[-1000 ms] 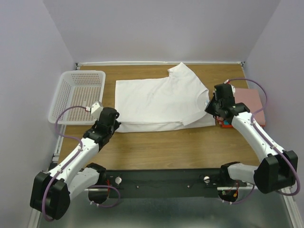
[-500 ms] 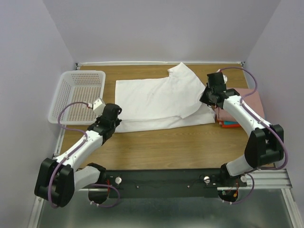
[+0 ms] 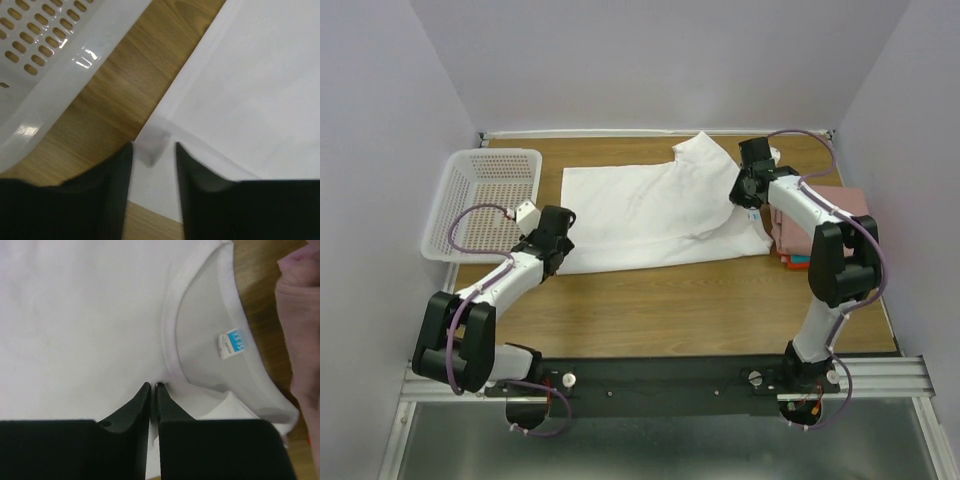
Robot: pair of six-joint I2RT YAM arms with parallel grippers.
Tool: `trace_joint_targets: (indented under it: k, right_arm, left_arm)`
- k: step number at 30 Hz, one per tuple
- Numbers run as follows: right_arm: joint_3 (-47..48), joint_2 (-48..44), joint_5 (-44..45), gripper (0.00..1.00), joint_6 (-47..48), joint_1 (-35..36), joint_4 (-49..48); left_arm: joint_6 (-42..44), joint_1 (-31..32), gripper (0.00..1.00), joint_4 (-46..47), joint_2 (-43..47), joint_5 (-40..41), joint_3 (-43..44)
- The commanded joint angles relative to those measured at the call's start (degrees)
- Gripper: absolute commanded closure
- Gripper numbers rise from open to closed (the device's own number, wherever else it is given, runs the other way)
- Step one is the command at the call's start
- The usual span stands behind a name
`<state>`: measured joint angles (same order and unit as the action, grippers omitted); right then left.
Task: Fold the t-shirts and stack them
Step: Fold the tshirt
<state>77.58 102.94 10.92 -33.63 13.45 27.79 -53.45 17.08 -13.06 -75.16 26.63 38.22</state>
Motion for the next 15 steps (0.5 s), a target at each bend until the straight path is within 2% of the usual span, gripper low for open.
trace_joint_targets:
  k: [1, 2, 4, 5, 7, 8, 13, 15]
  right_arm:
    - [6.3, 5.0, 0.9, 0.81, 0.5, -0.5, -0.8]
    - [7.3, 6.7, -0.2, 0.73, 0.8, -0.6, -0.7]
    - [9.7, 7.6, -1.3, 0.63, 1.5, -0.7, -0.7]
    - [10.1, 7.6, -2.6, 0.43, 2.2, -0.7, -0.7]
    - [10.9, 6.8, -3.6, 0.26, 3.1, -0.8, -0.7]
    - [10.6, 5.3, -4.9, 0.00, 4.2, -0.7, -0.6]
    - [1.2, -2.4, -8.3, 0.00, 5.1, -0.7, -0.9]
    - [-5.3, -6.0, -12.4, 0.00, 4.5, -0.7, -2.0]
  left_arm:
    - [1.7, -1.5, 0.42, 0.7, -1.3, 2.7, 2.1]
    - [2.1, -1.5, 0.20, 0.2, -1.7, 2.5, 3.2]
    - [2.9, -1.5, 0.09, -0.8, -1.5, 2.0, 4.8]
    - [3.3, -1.5, 0.02, -1.0, -0.9, 1.9, 5.2]
    - [4.7, -1.5, 0.02, -1.5, 0.1, 0.8, 5.8]
    - [4.9, -1.4, 0.02, -1.5, 1.2, 0.3, 6.0]
    - [7.6, -0.7, 0.02, 0.8, 5.6, -5.7, 4.7]
    - [9.2, 0.3, 0.02, 4.0, 7.3, -11.1, 2.3]
